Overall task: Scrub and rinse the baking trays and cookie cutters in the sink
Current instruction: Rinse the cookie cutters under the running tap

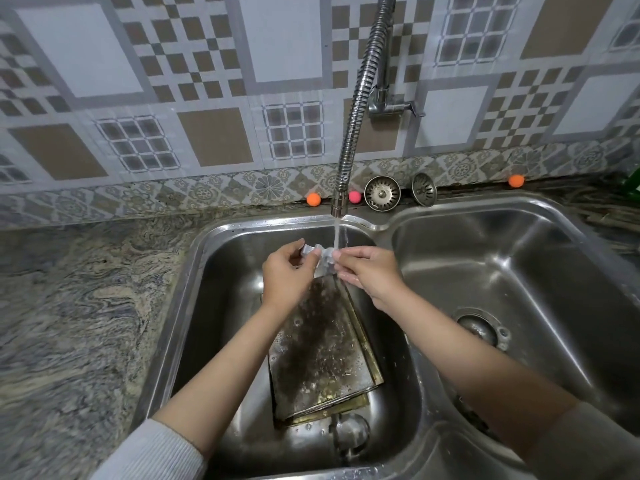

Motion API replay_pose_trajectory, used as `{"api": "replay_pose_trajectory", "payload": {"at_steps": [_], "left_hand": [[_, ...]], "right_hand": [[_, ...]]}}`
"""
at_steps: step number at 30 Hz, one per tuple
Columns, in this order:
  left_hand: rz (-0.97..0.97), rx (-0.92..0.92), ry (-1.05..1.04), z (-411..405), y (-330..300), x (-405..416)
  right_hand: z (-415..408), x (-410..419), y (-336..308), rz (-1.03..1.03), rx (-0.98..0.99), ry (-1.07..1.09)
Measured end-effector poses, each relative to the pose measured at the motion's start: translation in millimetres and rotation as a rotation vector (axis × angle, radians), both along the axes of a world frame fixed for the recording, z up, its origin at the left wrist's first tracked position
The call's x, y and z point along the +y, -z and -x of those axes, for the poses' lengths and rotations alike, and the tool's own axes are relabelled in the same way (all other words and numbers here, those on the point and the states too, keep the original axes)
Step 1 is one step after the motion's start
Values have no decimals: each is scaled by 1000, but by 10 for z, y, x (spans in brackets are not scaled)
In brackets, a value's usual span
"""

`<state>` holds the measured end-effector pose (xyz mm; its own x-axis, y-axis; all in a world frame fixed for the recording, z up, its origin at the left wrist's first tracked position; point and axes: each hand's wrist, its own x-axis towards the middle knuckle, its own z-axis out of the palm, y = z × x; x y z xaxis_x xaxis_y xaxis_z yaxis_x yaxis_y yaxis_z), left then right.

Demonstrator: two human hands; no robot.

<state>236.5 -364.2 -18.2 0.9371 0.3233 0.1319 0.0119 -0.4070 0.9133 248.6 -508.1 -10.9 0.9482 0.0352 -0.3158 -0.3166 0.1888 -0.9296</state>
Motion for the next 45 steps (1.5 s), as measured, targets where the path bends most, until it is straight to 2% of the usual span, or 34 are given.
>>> {"api": "replay_pose_trajectory", "payload": {"at_steps": [5,9,13,20,24,29,45], "left_hand": [[2,12,57,-28,-1,-147],[-3,-47,148,-61,-3,-259],[32,-76,257,-61,-22,-317],[72,-38,306,-55,-1,-264],[-8,-55,303,-76,35,-229],[16,-34,304,-47,-6,-234],[-57,-84,123,-21,-118,56]], "right_hand": [[3,-153,3,-14,28,28],[-25,-343,-74,-27,18,78],[-73,-454,-136,0,-4,110],[-121,-388,-189,76,-32,102],[-147,-363,-170,149,-57,93],[-168,-366,-147,201,-69,105],[-248,-19,-159,159,-34,57]]}}
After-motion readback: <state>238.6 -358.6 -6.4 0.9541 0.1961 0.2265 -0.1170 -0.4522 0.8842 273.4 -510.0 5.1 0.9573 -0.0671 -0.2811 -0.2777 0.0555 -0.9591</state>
